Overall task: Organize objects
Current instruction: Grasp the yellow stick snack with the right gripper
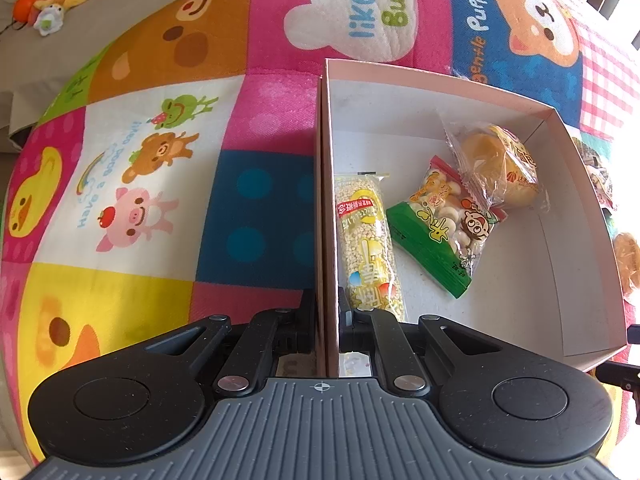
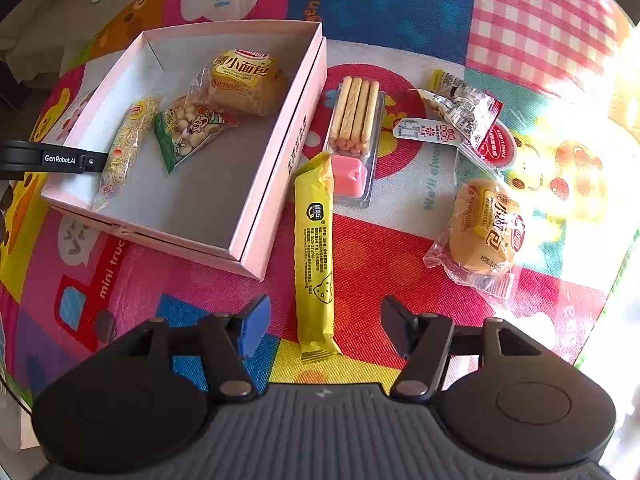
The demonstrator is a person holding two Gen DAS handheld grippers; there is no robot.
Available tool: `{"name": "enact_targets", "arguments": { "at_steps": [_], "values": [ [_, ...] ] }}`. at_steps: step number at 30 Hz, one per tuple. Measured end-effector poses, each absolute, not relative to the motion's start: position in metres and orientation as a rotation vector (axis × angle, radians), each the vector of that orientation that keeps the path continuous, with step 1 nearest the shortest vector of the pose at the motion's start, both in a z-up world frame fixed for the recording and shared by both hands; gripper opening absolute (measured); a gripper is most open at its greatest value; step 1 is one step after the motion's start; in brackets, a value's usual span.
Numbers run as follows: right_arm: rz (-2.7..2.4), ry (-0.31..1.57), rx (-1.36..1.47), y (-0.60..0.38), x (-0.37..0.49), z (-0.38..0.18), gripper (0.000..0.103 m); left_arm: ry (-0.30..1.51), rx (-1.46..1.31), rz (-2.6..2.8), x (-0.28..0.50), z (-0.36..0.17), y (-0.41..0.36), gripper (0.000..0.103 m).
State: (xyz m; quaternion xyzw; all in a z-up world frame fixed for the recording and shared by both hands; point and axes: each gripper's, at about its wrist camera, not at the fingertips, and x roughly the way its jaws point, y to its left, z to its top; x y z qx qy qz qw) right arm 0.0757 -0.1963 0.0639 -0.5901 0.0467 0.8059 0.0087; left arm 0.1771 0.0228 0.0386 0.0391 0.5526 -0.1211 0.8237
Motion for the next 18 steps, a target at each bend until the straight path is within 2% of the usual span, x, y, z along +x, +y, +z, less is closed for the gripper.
{"name": "enact_targets", "arguments": {
  "at_steps": [9, 14, 15, 16, 18],
  "values": [
    [2.555, 0.019, -1.893, -0.200, 0.051, 0.037, 0.041, 1.177, 0.105, -0.246, 0.177, 0.039, 0.019, 0.010],
    [2.602, 0.000, -1.868, -0.203, 0.044, 0.037, 0.038, 1.177, 0.107, -0.242, 0.176, 0.039, 0.018, 0.011],
    [2.608, -0.003, -1.873, -0.203, 0.044, 0.038, 0.034, 1.178, 0.106, -0.242, 0.176, 0.039, 0.018, 0.011],
    [2.611, 0.002, -1.885, -0.204, 0.046, 0.039, 0.024, 1.177, 0.106, -0.243, 0.176, 0.039, 0.018, 0.011],
    [2.601, 0.034, -1.922, -0.203, 0.050, 0.041, 0.022, 1.177, 0.105, -0.243, 0.176, 0.039, 0.018, 0.011]
  ]
}}
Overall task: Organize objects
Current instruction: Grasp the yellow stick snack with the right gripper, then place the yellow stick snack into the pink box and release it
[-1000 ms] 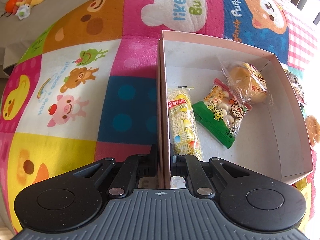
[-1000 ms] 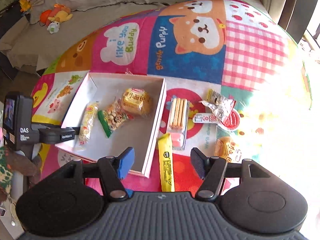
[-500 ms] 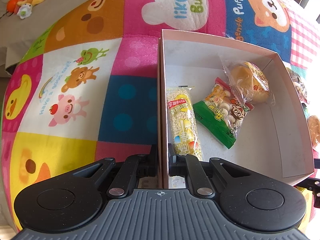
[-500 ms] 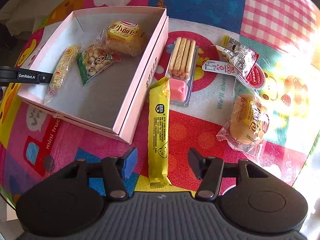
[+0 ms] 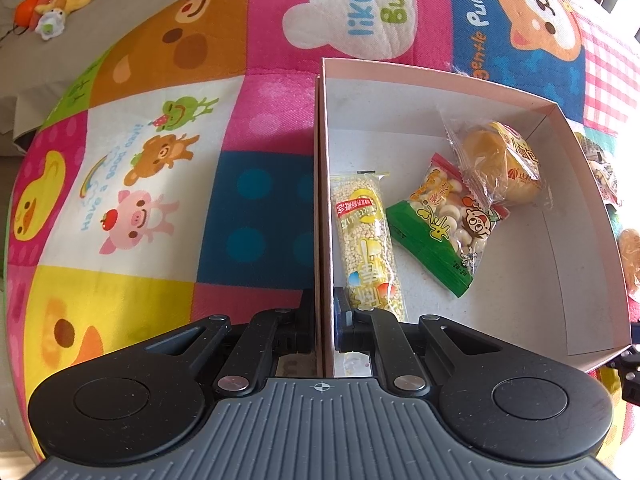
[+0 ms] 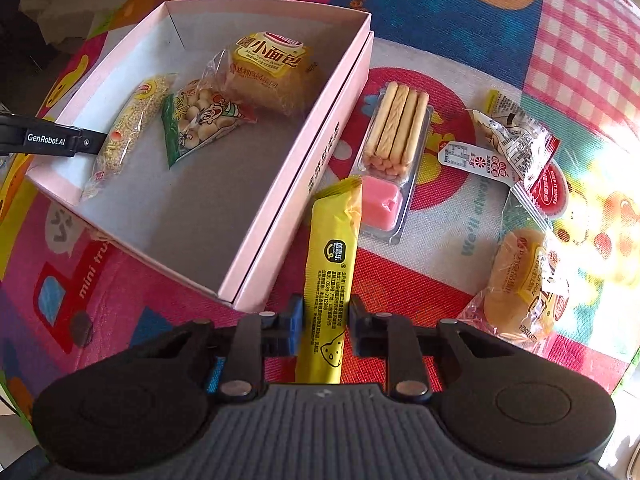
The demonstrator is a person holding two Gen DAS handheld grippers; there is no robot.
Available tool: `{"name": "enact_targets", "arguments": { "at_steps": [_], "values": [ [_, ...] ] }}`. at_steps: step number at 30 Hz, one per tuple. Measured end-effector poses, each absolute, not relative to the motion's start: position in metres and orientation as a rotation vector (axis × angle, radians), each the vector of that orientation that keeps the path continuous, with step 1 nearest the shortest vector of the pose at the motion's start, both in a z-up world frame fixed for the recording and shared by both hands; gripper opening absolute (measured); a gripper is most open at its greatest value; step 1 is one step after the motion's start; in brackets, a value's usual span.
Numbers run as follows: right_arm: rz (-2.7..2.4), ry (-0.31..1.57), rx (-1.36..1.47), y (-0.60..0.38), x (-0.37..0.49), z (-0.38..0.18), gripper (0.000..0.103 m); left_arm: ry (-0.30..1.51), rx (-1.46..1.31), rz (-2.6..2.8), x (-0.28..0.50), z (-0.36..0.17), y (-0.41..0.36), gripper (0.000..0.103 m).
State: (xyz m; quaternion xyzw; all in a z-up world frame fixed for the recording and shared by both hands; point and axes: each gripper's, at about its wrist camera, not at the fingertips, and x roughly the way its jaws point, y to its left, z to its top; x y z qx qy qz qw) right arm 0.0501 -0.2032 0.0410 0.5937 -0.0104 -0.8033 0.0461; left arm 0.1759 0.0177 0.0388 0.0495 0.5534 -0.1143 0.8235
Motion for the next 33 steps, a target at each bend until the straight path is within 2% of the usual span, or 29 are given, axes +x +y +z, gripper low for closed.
{"name": "enact_targets", "arguments": {
  "at_steps": [7, 13, 18, 22, 30, 32, 33],
  "values": [
    [-2.342, -0.177, 1.882, -0.202, 0.091, 0.065, 0.022, 1.177, 0.086, -0.251, 0.176, 0.039, 0.020, 0.010],
    [-2.177, -0.382, 1.965, -0.211, 0.134, 0.099, 0.022, 1.176, 0.072, -0.256, 0.177, 0.039, 0.022, 0.010],
    [-2.097, -0.525, 1.957, -0.227, 0.136, 0.130, 0.022, 1.174, 0.071, -0.267, 0.177, 0.038, 0.024, 0.010],
    [-2.114, -0.582, 1.869, -0.233, 0.118, 0.170, 0.022, 1.173, 0.068, -0.270, 0.176, 0.037, 0.025, 0.010],
    [-2.325, -0.550, 1.531, -0.246, 0.052, 0.232, 0.022, 1.171, 0.056, -0.266, 0.176, 0.037, 0.026, 0.011],
    [-2.389, -0.540, 1.454, -0.247, 0.031, 0.237, 0.024, 1.170, 0.057, -0.267, 0.176, 0.037, 0.026, 0.011],
    [-2.412, -0.536, 1.431, -0.246, 0.026, 0.238, 0.028, 1.170, 0.056, -0.268, 0.176, 0.037, 0.026, 0.011]
  ]
}}
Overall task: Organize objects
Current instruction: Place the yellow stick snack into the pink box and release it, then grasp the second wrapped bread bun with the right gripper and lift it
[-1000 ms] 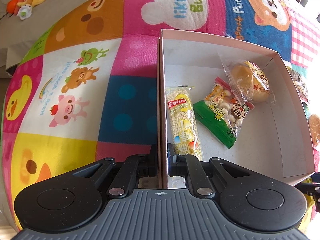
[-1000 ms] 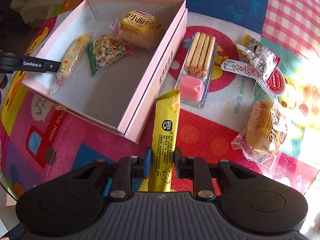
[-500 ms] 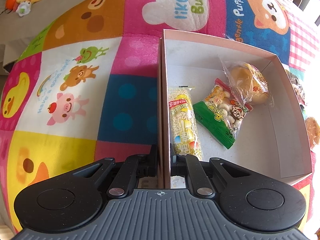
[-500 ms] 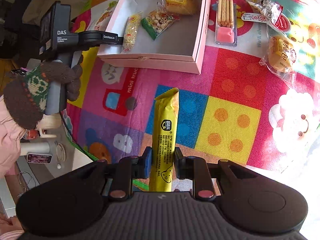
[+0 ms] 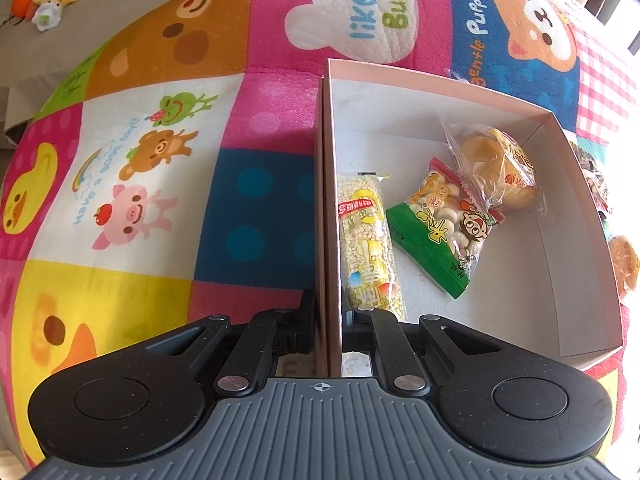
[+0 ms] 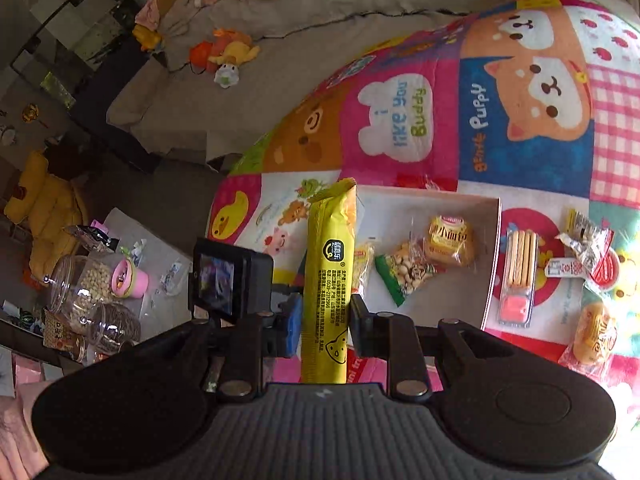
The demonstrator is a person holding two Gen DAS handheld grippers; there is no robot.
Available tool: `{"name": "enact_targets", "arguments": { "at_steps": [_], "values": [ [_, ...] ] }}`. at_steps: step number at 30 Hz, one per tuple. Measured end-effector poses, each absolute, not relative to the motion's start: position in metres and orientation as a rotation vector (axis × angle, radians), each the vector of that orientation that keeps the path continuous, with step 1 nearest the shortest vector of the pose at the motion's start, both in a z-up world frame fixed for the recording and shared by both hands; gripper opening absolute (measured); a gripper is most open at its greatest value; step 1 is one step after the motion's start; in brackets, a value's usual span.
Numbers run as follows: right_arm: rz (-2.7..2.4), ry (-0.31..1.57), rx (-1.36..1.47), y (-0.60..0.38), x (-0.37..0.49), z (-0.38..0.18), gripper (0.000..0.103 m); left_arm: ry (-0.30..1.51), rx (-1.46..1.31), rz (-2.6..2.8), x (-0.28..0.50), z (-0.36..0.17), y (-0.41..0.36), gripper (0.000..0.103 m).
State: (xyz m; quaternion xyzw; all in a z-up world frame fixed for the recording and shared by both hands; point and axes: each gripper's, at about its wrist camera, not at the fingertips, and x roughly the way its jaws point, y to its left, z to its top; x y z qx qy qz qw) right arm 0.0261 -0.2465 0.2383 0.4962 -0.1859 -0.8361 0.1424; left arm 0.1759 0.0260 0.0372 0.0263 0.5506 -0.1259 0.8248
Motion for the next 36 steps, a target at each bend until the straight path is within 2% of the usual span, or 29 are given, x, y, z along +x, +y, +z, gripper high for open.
{"name": "enact_targets", "arguments": {
  "at_steps": [1, 3, 9, 22, 25, 29, 33, 36],
  "values": [
    [-2.428, -0.533, 1.414, -0.246, 0.021, 0.237, 0.039, 1.170, 0.055, -0.268, 0.176, 0.037, 0.026, 0.011],
    [-2.460, -0.512, 1.410, -0.247, 0.015, 0.234, 0.046, 1.170, 0.053, -0.267, 0.176, 0.037, 0.026, 0.011],
    [-2.474, -0.450, 1.537, -0.239, 0.024, 0.204, 0.046, 1.169, 0.053, -0.268, 0.175, 0.036, 0.026, 0.011],
    [-2.594, -0.266, 1.834, -0.180, 0.079, 0.118, 0.063, 1.170, 0.060, -0.267, 0.175, 0.037, 0.025, 0.011],
    [-2.660, -0.292, 1.936, -0.146, 0.078, 0.095, 0.064, 1.166, 0.068, -0.267, 0.175, 0.037, 0.025, 0.011],
    [-2.699, -0.380, 2.017, -0.109, 0.070, 0.076, 0.072, 1.161, 0.081, -0.263, 0.175, 0.038, 0.024, 0.011],
    [-2.733, -0.370, 2.018, -0.094, 0.054, 0.058, 0.081, 1.164, 0.083, -0.260, 0.175, 0.038, 0.023, 0.011],
    [-2.726, -0.399, 2.024, -0.088, 0.041, 0.044, 0.081, 1.163, 0.080, -0.258, 0.175, 0.038, 0.023, 0.011]
  ]
}}
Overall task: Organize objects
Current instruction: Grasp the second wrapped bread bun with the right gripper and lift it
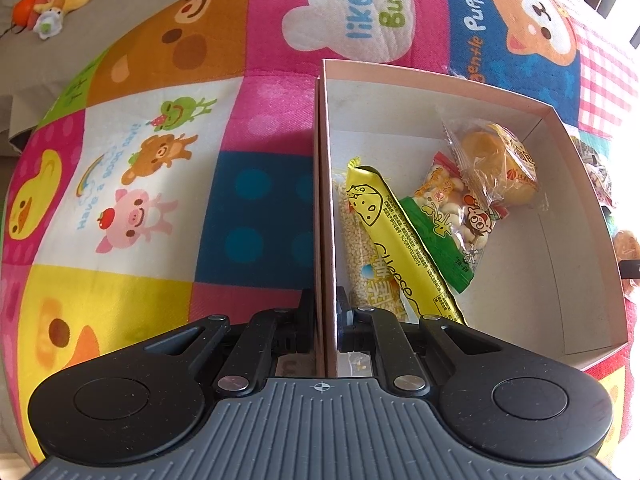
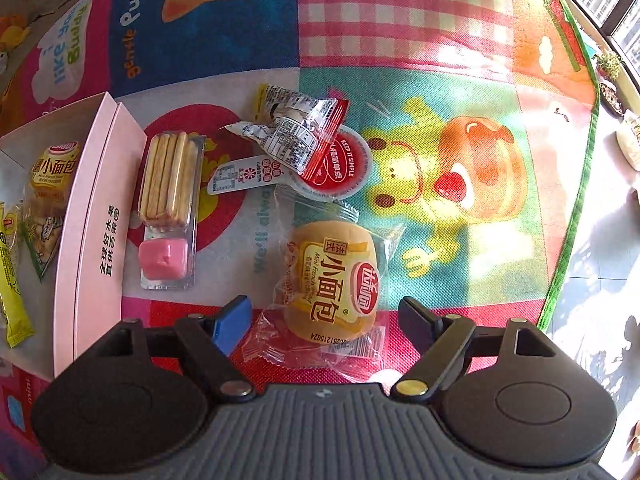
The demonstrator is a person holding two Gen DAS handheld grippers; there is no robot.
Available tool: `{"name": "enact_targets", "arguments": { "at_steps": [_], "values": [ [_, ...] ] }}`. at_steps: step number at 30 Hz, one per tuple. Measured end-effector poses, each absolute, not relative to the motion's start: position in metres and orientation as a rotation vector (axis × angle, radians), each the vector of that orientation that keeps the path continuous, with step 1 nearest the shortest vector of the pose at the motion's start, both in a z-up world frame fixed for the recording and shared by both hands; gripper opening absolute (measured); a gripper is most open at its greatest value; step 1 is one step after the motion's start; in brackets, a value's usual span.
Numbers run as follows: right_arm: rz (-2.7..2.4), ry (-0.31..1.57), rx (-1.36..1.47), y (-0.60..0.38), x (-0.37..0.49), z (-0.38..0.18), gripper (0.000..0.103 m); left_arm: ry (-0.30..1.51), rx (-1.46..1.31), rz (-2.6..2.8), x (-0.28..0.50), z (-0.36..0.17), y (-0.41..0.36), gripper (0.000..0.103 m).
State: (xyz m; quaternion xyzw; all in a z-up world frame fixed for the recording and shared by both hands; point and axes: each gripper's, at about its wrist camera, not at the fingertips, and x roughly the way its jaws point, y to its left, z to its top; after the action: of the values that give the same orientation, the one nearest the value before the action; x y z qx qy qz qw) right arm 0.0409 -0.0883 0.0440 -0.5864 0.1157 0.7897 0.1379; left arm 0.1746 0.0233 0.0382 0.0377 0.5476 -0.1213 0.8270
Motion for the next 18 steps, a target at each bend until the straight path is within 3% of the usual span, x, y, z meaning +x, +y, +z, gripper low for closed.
{"name": "enact_targets", "arguments": {
  "at_steps": [3, 9, 18],
  "values": [
    [2.252, 0.326, -1.694, -0.085, 0.031, 0.030, 0.081, 1.161, 0.075, -0.252, 0.174, 0.038, 0.023, 0.011],
    [2.298, 0.326, -1.743, -0.082, 0.038, 0.031, 0.060, 1.162, 0.068, -0.243, 0.174, 0.038, 0.023, 0.011],
    [2.297, 0.297, -1.820, -0.095, 0.069, 0.047, 0.057, 1.169, 0.058, -0.241, 0.175, 0.038, 0.024, 0.011]
  ]
}}
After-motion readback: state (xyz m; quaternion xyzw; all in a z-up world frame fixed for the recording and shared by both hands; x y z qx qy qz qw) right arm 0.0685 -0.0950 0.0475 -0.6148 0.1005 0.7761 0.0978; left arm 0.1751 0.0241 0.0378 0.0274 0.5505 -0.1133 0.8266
